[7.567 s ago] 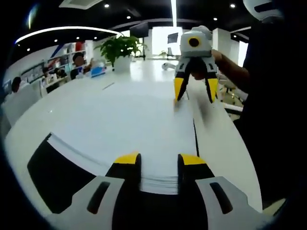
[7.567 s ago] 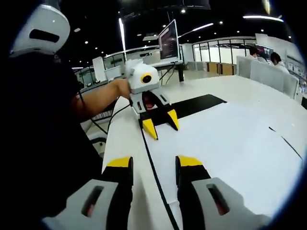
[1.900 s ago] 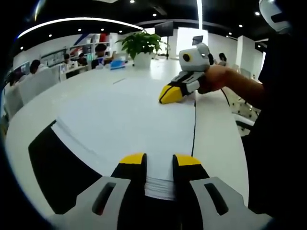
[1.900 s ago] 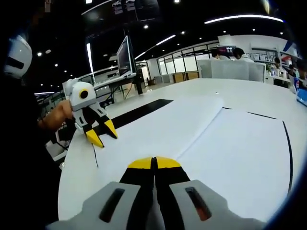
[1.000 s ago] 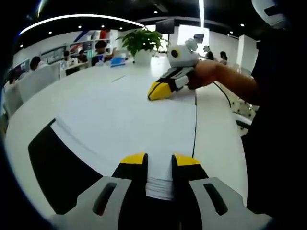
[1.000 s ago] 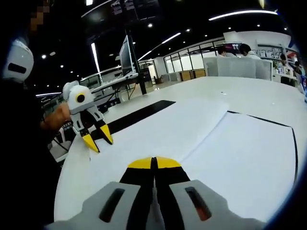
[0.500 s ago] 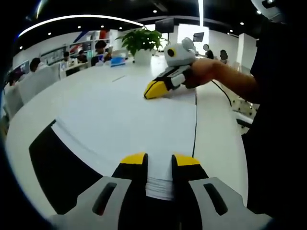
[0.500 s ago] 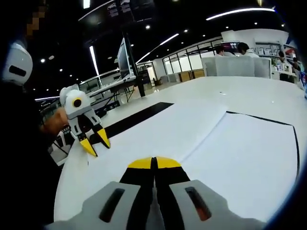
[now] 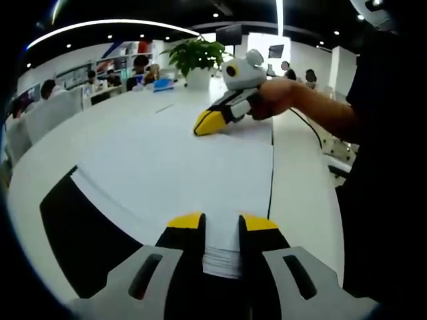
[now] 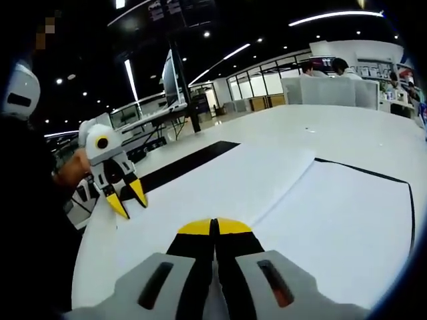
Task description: Flip through the bound document one page at a time
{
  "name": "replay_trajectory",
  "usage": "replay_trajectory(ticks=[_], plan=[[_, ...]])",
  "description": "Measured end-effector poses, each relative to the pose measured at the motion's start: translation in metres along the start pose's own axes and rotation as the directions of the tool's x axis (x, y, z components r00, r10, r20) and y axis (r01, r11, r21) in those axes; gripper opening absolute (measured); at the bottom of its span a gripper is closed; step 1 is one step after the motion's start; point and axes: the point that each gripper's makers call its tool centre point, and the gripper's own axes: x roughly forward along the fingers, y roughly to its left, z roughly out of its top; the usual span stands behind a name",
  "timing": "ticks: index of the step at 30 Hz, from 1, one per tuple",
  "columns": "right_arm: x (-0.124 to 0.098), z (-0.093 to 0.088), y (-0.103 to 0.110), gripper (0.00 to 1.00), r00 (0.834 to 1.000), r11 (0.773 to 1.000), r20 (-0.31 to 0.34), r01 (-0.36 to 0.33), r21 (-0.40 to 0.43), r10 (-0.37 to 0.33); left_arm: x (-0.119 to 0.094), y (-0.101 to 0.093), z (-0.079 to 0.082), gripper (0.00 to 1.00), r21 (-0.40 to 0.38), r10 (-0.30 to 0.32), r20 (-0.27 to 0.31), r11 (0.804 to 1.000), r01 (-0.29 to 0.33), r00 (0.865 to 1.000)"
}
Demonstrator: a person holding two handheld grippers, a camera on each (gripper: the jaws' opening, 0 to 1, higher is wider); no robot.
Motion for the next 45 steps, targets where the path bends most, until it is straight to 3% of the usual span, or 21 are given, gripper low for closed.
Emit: replay_trajectory(ticks=[14,45], plan=[[0.004,0.004,-0.007,0.02,1.0,1.0,-0.024,0.008,-0.013,-0.008,0.0,0.001,0.0,0.23,-0.007,-0.003,0.0,1.0,0.003,1.0],[0.013,0.013,-0.02,0.02,1.0,1.0,-0.008,-0.007,0.014,0.007,0.0,0.001,0.0,0.23,-0.008,-0.008,0.002,1.0,0.008,1.0]])
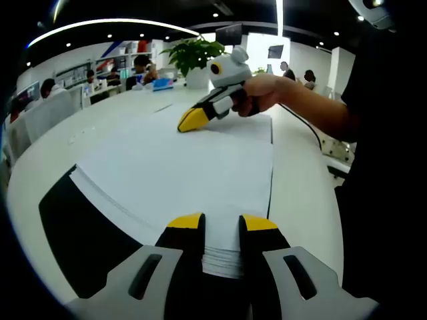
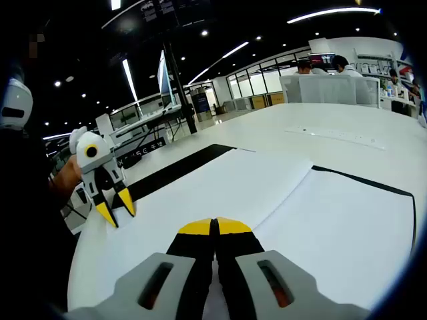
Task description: Flip through the bound document one page at a time
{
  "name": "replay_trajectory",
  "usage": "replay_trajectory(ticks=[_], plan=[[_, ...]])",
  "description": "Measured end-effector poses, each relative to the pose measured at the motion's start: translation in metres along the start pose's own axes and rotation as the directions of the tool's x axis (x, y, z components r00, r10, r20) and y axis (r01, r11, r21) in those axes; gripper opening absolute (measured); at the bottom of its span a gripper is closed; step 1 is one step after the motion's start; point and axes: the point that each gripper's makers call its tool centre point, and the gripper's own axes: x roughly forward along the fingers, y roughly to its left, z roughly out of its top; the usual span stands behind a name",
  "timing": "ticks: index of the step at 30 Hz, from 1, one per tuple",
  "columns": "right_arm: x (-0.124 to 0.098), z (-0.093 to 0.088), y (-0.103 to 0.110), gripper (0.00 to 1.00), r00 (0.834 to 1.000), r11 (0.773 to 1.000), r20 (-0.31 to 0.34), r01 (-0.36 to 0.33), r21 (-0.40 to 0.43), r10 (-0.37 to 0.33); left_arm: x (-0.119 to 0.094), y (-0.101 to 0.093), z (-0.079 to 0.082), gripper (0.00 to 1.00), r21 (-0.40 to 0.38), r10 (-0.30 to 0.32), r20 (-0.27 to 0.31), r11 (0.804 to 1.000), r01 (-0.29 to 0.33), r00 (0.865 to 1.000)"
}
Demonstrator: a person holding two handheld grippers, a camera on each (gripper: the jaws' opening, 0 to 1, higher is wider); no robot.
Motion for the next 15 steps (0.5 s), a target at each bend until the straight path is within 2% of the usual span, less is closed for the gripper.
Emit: replay_trajectory(ticks=[15], plan=[[0.0056,0.0049,-0.0086,0.02,1.0,1.0,-0.005,0.006,-0.005,-0.006,0.0,-0.0001,0.0004,0.23,0.0,-0.004,-0.005,1.0,0.004,1.0]])
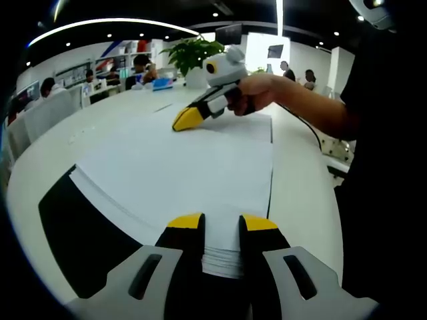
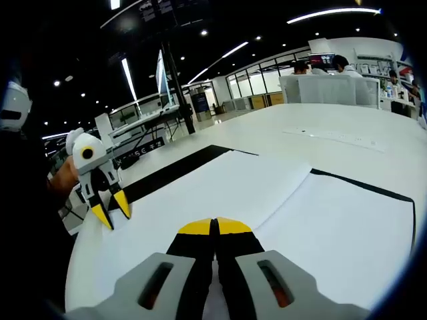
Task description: Flip through the bound document one page at a time
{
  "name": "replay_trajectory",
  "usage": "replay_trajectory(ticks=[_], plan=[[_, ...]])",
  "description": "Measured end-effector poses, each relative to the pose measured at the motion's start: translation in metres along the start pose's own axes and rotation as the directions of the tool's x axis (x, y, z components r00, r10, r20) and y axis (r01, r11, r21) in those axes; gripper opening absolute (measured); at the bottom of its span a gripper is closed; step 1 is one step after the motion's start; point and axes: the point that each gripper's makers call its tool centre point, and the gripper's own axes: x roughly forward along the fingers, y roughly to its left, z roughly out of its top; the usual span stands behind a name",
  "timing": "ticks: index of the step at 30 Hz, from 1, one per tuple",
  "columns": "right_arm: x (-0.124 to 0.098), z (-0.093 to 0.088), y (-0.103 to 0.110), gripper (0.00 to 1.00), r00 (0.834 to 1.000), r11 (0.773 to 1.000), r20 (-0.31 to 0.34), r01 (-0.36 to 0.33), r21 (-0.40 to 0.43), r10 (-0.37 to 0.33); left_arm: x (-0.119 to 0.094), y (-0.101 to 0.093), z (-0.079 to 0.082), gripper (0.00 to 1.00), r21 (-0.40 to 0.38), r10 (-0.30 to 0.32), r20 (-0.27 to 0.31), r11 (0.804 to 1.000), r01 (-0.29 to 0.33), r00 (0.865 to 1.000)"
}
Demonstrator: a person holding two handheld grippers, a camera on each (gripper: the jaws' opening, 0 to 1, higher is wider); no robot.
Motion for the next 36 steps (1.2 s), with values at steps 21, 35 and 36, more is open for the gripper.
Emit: replay_trajectory(ticks=[21,35,36], plan=[[0.007,0.006,-0.014,0.02,1.0,1.0,-0.01,0.003,0.004,-0.003,0.001,0.0,0.0,0.23,0.005,-0.007,-0.008,1.0,0.007,1.0],[0.012,0.008,-0.021,0.02,1.0,1.0,-0.014,0.002,0.012,-0.002,0.001,0.0,0.0,0.23,0.007,-0.012,-0.008,1.0,0.012,1.0],[0.012,0.008,-0.021,0.02,1.0,1.0,-0.013,0.002,0.013,-0.002,0.001,0.0,0.0,0.23,0.006,-0.012,-0.007,1.0,0.012,1.0]])
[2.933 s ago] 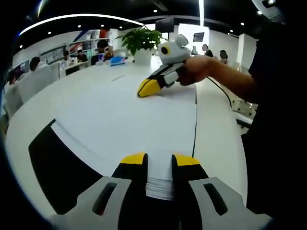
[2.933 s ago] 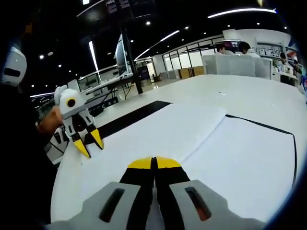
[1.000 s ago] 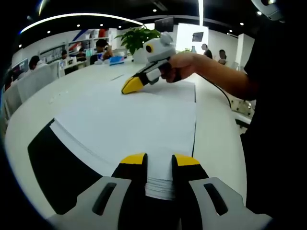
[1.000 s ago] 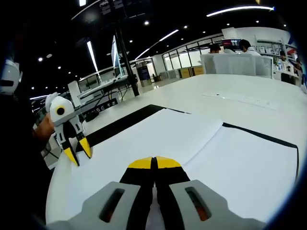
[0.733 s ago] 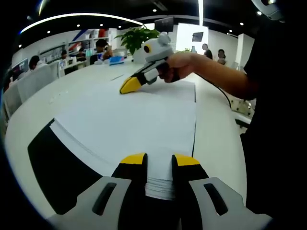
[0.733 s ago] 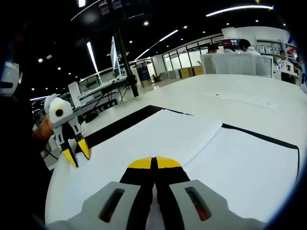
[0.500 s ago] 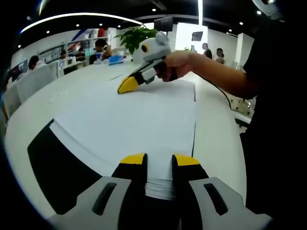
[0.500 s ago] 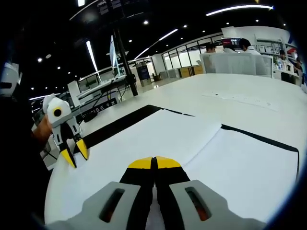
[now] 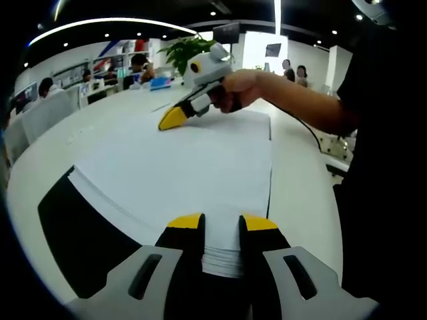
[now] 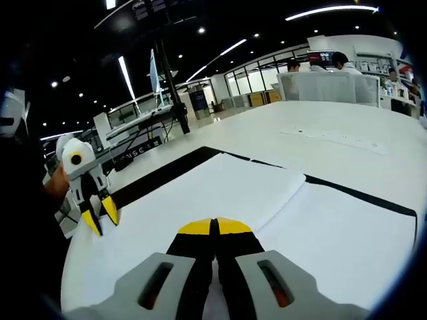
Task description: Flip through the bound document one page at a time
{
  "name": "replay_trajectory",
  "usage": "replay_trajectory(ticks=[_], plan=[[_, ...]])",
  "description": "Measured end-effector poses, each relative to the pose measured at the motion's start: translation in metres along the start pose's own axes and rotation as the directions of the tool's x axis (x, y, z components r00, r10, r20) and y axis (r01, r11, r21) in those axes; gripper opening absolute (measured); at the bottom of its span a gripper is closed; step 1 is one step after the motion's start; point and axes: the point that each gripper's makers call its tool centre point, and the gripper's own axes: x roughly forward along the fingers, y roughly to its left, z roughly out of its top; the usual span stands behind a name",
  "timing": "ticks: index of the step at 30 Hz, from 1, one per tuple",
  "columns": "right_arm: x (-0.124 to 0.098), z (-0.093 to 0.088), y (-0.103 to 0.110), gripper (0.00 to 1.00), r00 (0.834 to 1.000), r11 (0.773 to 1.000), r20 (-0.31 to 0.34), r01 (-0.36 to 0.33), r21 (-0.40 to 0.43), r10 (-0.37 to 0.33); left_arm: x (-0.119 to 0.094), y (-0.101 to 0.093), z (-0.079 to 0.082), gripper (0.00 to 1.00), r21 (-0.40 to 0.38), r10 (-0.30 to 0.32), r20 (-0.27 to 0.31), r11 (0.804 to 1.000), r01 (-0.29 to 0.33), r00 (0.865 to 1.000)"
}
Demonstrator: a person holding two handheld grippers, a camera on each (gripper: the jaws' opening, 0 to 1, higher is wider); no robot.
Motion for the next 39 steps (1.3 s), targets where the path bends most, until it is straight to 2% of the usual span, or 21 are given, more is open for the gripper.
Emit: replay_trajectory(ticks=[39], plan=[[0.0069,0.0045,-0.0063,0.02,1.0,1.0,-0.006,-0.012,0.006,0.012,0.0032,-0.0002,0.0026,0.23,-0.009,-0.005,0.007,1.0,0.005,1.0]])
